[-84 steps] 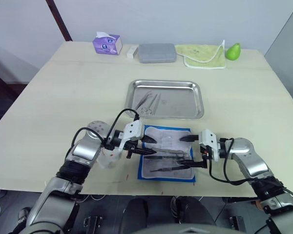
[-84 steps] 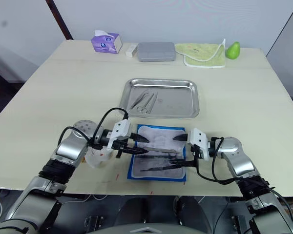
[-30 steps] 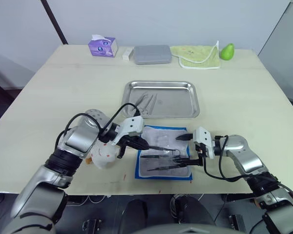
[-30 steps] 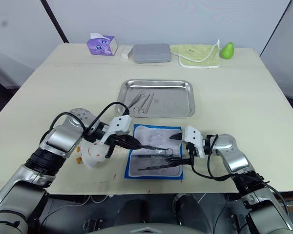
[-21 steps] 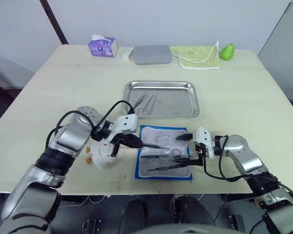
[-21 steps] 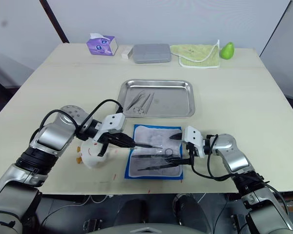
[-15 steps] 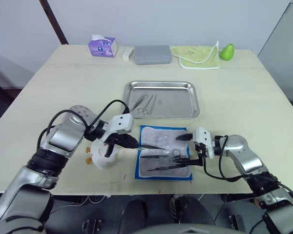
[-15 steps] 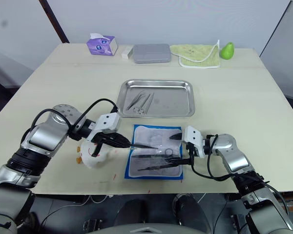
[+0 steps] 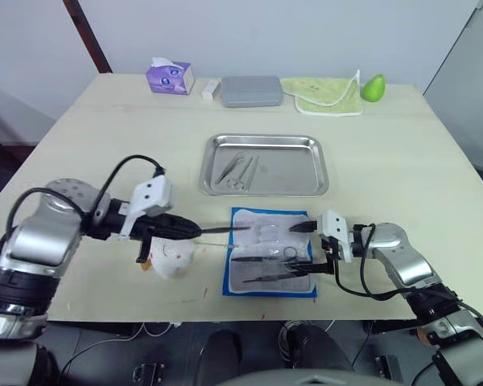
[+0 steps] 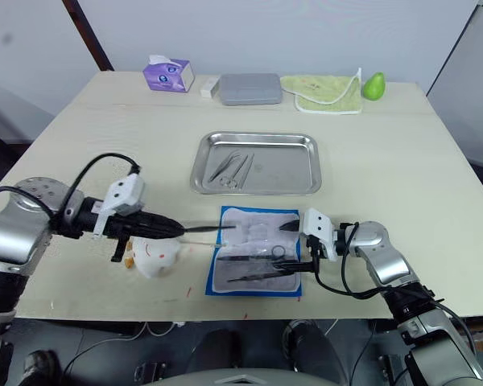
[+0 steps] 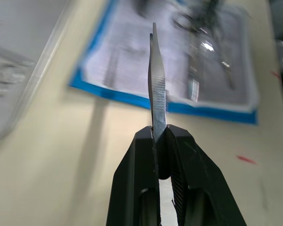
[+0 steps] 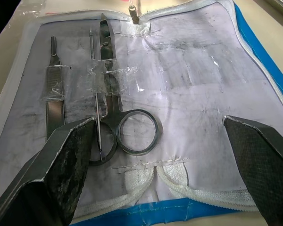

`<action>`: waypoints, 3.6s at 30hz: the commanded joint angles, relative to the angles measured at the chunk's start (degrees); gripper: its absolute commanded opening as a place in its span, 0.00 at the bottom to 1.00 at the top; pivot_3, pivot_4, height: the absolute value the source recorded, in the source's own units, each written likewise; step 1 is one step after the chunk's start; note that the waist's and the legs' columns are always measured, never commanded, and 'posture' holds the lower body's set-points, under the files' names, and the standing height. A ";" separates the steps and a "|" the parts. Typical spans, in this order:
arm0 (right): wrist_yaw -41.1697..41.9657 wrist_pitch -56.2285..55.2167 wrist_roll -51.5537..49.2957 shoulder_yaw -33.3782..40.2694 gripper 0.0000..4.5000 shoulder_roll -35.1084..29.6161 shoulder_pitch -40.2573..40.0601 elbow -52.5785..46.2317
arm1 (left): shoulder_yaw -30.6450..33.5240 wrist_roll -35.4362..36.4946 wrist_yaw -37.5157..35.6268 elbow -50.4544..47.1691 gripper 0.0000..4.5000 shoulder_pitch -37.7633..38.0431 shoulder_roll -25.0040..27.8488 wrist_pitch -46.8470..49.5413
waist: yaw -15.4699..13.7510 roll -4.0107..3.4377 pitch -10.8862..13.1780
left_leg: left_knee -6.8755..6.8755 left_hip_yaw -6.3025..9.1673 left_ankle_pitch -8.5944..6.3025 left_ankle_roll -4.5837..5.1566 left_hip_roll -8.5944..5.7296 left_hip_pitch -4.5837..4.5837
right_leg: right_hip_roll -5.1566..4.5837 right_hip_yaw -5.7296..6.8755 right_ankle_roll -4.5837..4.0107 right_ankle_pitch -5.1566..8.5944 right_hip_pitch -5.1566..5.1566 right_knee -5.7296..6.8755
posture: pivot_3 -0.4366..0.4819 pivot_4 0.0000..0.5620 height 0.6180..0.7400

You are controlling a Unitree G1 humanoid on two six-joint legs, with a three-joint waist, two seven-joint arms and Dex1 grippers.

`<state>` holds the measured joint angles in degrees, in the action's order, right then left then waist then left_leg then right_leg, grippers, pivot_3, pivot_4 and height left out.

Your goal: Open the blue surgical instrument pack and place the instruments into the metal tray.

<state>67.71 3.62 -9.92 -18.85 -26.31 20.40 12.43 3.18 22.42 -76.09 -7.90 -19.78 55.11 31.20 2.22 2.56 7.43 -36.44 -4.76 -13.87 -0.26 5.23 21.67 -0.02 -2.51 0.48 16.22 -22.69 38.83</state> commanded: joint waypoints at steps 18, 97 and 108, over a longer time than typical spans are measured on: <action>2.34 4.41 5.75 -5.91 1.00 -2.12 -2.23 6.86 | -0.31 -5.80 63.21 -7.52 0.02 -17.45 -41.82 34.58 | -0.24 0.37 -0.30 | -0.04 0.47 0.01 -0.02 -0.17 0.06 | 0.03 0.00 0.07 -0.24 0.12 0.00 | 0.48 0.27 1.00; 4.39 1.66 0.71 -0.28 1.00 -3.10 -4.14 2.95 | 14.00 14.61 -9.39 -0.24 0.99 20.45 -4.52 -10.61 | -0.60 -0.48 0.41 | 0.23 0.55 0.00 -0.05 -0.05 0.21 | -0.56 0.17 -0.30 0.02 -0.04 -0.43 | 0.48 0.27 1.00; 5.44 2.19 -2.25 1.51 1.00 -3.03 -4.10 0.51 | 11.51 14.64 -8.96 -0.35 0.99 18.67 -4.60 -12.62 | -1.38 -0.39 0.49 | 0.26 0.48 -0.01 -0.03 -0.12 0.41 | -0.67 0.27 -0.28 -0.02 -0.05 -0.74 | 0.48 0.27 1.00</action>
<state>72.18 3.17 -12.89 -16.11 -28.79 18.66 11.10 14.90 37.00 -84.82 -6.97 -0.23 50.31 19.40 0.84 2.17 7.91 -36.18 -4.28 -13.88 -0.29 5.09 22.11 -0.66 -2.24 0.20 16.20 -22.74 38.08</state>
